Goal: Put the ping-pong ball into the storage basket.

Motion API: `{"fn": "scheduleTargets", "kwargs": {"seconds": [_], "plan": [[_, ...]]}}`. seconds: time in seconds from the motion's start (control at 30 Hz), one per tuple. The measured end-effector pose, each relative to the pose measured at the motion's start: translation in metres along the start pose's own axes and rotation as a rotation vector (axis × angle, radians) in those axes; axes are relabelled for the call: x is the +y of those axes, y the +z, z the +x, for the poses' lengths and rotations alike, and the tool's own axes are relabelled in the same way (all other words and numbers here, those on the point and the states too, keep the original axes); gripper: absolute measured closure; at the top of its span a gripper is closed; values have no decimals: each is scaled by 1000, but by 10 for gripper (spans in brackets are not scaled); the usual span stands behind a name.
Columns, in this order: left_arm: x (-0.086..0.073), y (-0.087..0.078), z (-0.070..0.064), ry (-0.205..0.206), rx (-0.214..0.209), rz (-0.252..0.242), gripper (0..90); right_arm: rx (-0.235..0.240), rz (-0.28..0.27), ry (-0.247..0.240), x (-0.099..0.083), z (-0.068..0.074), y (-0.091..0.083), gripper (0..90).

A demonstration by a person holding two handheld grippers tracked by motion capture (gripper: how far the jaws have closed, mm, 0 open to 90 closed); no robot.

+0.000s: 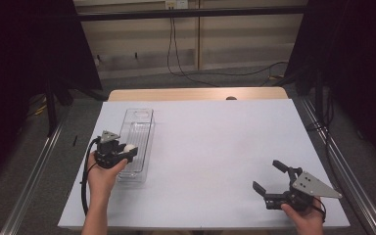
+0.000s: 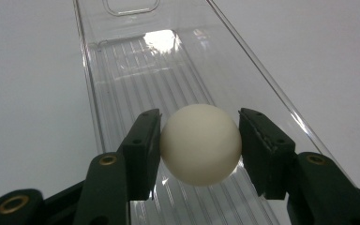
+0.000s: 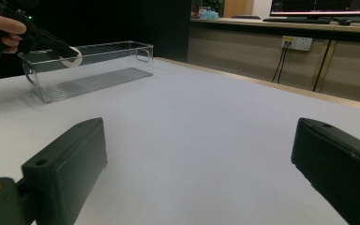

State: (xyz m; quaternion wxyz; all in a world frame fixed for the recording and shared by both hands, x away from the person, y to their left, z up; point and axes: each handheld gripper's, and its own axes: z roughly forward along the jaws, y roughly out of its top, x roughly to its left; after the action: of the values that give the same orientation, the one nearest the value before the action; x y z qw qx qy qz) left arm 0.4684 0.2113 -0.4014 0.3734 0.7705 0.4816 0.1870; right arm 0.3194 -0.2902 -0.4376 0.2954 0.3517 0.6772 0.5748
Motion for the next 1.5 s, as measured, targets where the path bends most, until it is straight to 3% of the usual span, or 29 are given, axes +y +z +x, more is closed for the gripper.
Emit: {"fn": "scheduleTargets", "kwargs": {"seconds": [0.13, 0.17, 0.4, 0.5, 0.6, 0.73, 0.93, 1.03, 1.1, 1.3, 1.5], "plan": [[0, 0, 0, -13, 5, -12, 494, -2, -1, 3, 0, 0, 0, 30], [0, -1, 1, -2, 5, -4, 480, 0, -2, 2, 0, 0, 0, 30], [-1, -1, 1, -24, 1, -38, 386, -1, -3, 3, 0, 0, 1, 30], [-1, -4, 0, -48, 1, -73, 313, -9, -1, 7, 0, 0, 0, 29], [-1, -8, -3, -51, 0, -105, 262, -4, -1, 10, 0, -1, -1, 30], [-2, -11, -8, -58, -34, -146, 210, -15, -12, 14, 2, -1, -1, 30], [-5, -16, -12, -61, -31, -193, 131, -13, -10, 14, 2, -1, -1, 30], [-8, -19, -15, -32, -3, -200, 106, -11, -15, 12, 2, -2, -2, 30], [-11, -20, -15, -49, -28, -220, 101, -9, -15, 11, 2, -2, -2, 30], [-18, -24, -15, -53, -15, -250, 68, -5, -15, 9, 3, -1, -1, 30], [-23, -27, -16, -69, -27, -302, 55, -1, -9, 17, 2, -2, -1, 30]]}}
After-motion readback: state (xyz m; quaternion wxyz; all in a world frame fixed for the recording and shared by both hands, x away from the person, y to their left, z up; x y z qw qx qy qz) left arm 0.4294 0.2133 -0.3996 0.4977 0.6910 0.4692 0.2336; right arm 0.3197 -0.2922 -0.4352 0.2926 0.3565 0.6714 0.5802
